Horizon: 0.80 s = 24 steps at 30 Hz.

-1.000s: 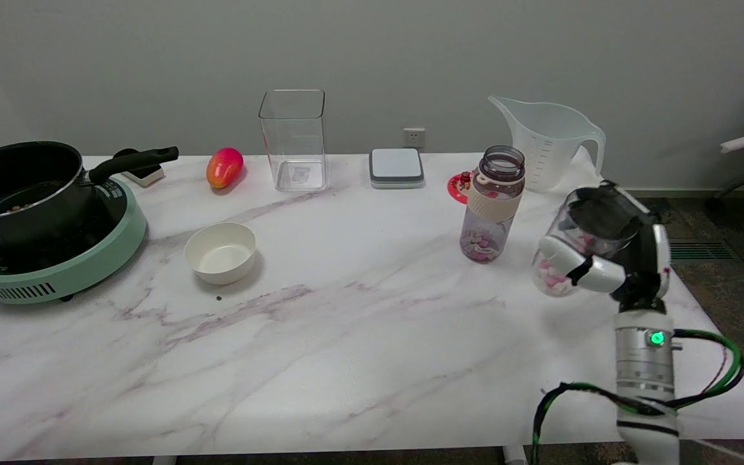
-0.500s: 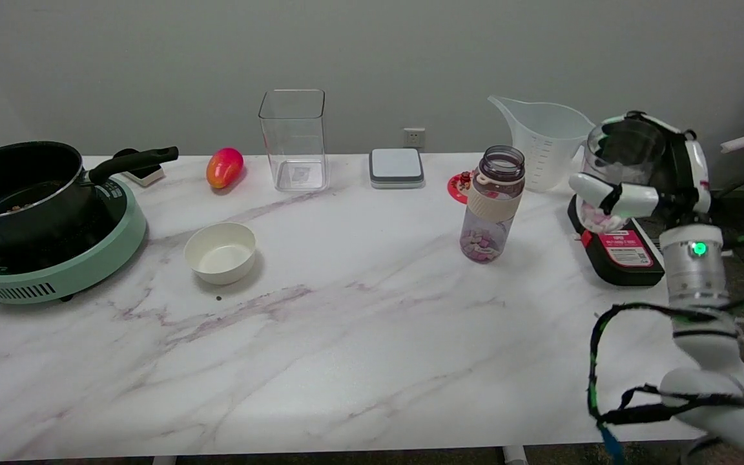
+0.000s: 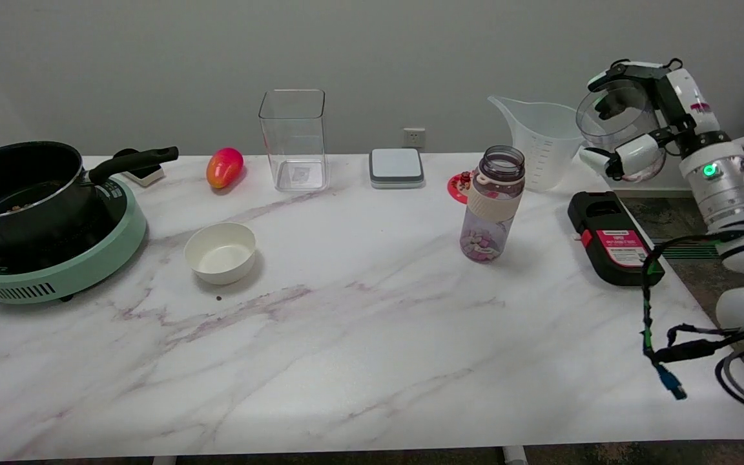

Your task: Pour the object into the black bottle.

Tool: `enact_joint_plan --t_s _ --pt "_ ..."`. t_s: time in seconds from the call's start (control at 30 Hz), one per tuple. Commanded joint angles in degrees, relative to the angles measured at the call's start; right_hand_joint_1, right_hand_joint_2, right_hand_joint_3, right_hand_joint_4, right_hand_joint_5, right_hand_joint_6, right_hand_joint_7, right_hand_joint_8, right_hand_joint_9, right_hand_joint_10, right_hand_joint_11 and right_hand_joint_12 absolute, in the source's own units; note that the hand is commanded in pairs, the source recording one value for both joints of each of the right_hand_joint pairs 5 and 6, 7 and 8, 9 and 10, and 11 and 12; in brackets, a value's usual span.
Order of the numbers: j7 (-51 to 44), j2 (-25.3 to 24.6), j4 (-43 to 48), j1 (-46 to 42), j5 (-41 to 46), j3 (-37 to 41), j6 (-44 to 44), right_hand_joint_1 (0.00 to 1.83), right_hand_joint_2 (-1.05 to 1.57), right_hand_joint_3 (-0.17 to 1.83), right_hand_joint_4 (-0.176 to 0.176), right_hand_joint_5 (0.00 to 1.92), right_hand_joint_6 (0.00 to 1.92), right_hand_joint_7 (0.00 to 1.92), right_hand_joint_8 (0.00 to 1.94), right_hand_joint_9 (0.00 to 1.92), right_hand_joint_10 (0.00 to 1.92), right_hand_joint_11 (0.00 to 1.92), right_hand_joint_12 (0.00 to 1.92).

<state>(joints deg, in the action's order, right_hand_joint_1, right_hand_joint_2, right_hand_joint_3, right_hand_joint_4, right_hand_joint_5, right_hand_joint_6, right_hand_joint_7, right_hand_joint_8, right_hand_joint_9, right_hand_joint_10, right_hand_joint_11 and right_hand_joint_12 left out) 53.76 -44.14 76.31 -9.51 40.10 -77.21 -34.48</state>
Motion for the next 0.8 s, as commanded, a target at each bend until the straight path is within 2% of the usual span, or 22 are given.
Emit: enact_joint_plan --t_s 0.03,0.27,0.5,0.8 --pt "-2.61 4.53 4.62 3.48 -23.53 9.58 20.61 1.53 -0.12 1.34 0.000 0.78 0.78 1.08 1.08 1.06 1.06 0.83 0.83" --pt "-3.02 4.45 3.97 3.48 -23.53 7.73 20.46 1.52 -0.12 1.32 0.000 0.77 0.77 1.08 1.08 1.05 1.05 0.82 0.82" --pt "-5.16 4.63 4.65 4.64 -23.61 6.85 19.97 1.51 -0.01 1.29 0.000 0.81 0.81 1.12 1.12 1.08 1.08 0.86 0.86" --pt "-4.76 5.57 3.13 13.06 -23.13 -2.07 19.89 1.52 0.04 1.32 0.000 0.89 0.89 1.15 1.15 1.11 1.11 0.90 0.90"
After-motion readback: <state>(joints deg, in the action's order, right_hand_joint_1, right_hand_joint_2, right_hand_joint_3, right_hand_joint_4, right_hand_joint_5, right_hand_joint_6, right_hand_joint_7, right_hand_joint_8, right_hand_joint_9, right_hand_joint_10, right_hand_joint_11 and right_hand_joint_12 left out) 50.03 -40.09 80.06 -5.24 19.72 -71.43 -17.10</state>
